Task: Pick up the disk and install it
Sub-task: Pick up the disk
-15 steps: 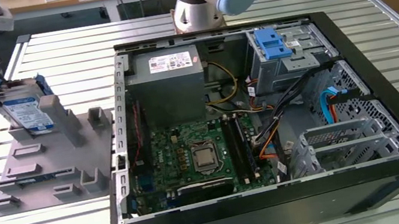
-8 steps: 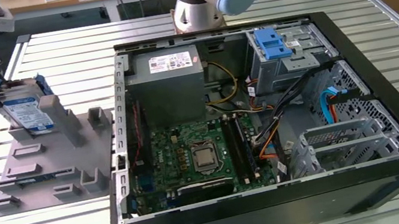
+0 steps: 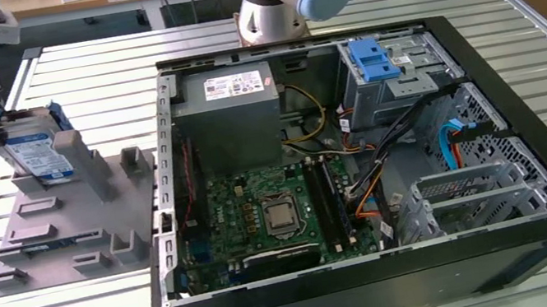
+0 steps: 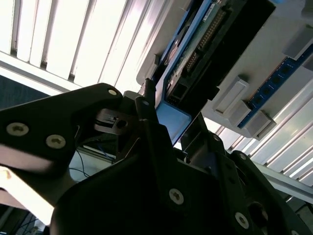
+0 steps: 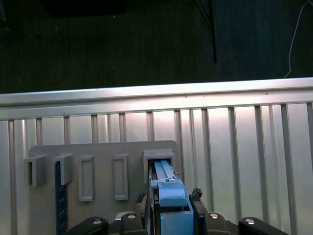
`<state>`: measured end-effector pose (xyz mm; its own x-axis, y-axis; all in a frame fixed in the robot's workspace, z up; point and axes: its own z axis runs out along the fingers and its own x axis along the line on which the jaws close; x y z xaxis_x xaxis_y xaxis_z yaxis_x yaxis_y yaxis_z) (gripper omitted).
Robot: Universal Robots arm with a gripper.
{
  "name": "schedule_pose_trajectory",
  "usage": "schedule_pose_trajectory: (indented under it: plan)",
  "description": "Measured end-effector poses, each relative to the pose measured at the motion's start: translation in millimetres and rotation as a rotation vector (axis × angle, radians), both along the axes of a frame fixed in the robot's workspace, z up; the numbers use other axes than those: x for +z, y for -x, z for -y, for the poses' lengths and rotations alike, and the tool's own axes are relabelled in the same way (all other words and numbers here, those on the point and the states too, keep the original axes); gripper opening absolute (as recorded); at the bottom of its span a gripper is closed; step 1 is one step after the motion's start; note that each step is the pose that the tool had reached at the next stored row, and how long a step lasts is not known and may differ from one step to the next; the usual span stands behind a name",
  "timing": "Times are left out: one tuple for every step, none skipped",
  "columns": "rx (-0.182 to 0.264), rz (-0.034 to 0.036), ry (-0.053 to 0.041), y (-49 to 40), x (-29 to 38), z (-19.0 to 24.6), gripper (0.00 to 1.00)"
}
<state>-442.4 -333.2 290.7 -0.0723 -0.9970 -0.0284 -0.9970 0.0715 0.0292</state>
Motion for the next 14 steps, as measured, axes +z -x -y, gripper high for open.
schedule_pose_trajectory:
  plan:
    - [0.0,-0.0001,0.0006,0.0,0.0,0.0,0.46]
    - [0.0,-0.0003,0.0009,0.0,0.1,0.0,0.46]
    - [0.0,-0.0004,0.0014,0.0,-0.1,0.0,0.46]
    - [0.0,-0.0003,0.0014,0.0,-0.3,0.0,0.46]
    - [0.0,-0.0003,0.0014,0.0,-0.3,0.0,0.46]
    - [0.0,-0.0002,0.0014,0.0,-0.4,0.0,0.46]
    - [0.0,-0.0002,0.0014,0.0,-0.4,0.0,0.46]
    - [0.0,-0.0002,0.0014,0.0,-0.4,0.0,0.46]
    - [0.0,-0.0002,0.0014,0.0,-0.4,0.0,0.46]
    - [0.0,-0.0002,0.0014,0.0,-0.4,0.0,0.46]
    - [0.0,-0.0002,0.0014,0.0,-0.4,0.0,0.46]
    - [0.0,-0.0002,0.0014,0.0,-0.4,0.0,0.46]
    - [0.0,-0.0002,0.0014,0.0,-0.4,0.0,0.46]
    - [0.0,-0.0004,0.0016,0.0,-0.3,0.0,0.45]
